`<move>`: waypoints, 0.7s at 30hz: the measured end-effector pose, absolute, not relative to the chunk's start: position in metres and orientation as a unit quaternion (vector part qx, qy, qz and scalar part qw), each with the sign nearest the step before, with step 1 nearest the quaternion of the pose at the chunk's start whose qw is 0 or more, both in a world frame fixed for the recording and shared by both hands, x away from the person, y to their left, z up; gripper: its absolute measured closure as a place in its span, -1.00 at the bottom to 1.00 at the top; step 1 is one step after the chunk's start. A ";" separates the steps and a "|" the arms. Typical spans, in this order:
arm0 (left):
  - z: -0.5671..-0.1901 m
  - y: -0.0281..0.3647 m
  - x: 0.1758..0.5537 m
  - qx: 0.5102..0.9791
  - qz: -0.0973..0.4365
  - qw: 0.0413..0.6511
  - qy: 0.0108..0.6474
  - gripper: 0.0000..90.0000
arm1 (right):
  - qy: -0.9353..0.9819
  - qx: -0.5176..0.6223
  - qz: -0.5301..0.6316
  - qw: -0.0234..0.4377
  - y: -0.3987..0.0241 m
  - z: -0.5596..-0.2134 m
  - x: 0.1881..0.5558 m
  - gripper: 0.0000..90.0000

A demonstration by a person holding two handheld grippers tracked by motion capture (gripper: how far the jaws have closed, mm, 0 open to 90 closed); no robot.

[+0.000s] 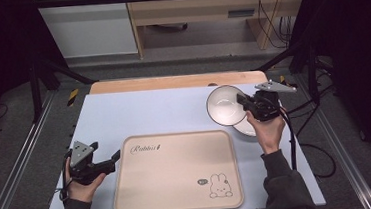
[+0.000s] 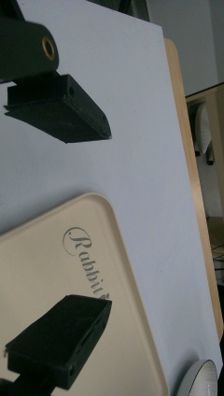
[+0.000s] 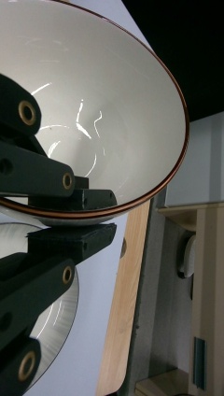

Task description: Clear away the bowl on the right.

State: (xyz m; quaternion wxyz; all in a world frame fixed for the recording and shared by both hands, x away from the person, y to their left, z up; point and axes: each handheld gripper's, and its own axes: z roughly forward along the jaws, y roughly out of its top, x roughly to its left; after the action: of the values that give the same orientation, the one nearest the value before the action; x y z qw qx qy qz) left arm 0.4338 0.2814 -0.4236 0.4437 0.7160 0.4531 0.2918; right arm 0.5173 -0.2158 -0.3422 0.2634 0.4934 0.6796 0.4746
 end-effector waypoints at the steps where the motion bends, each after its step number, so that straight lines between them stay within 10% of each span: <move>1: -0.423 0.281 0.434 0.716 0.291 0.444 0.453 -0.67 | 0.680 0.491 0.478 0.262 -0.214 -0.341 0.516 0.83; 21: -0.424 0.282 0.434 0.716 0.292 0.444 0.452 -0.67 | 0.709 0.458 0.480 0.242 -0.188 -0.344 0.512 0.83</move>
State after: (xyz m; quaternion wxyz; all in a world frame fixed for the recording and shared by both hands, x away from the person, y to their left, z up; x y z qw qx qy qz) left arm 0.4336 0.2815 -0.4236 0.4443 0.7164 0.4520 0.2918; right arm 0.5118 -0.1880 -0.3436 0.2416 0.4577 0.7085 0.4798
